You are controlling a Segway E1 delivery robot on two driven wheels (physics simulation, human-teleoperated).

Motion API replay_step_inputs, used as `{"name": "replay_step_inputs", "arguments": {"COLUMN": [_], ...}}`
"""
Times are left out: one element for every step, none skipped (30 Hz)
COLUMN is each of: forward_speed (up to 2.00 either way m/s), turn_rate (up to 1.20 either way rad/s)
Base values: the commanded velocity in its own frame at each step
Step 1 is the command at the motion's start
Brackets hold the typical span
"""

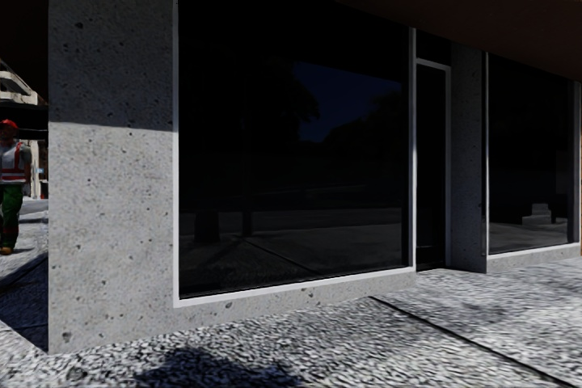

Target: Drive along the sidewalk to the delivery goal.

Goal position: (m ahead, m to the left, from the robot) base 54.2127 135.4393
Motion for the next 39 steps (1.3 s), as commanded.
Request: {"name": "replay_step_inputs", "arguments": {"forward_speed": [-0.77,-0.77,-0.76,-0.76,-0.75,-0.75,-0.75,-0.75,-0.74,-0.74,-0.74,-0.74,-0.74,-0.73,-0.73,-0.73,-0.72,-0.66,-0.66,-0.60,0.00,0.00,0.00,0.00,0.00,0.00,0.00,0.00,0.00,0.00,0.00,0.00,0.00,0.00,0.00,0.00,0.00,0.00,0.10], "turn_rate": [0.65,0.65,0.66,0.66,0.66,0.66,0.66,0.66,0.66,0.66,0.66,0.66,0.66,0.66,0.66,0.66,0.66,0.61,0.61,0.55,0.52,0.23,0.00,0.00,0.00,0.00,0.00,0.00,0.00,0.00,0.00,0.00,0.00,0.00,0.00,0.09,0.09,0.27,0.40]}}
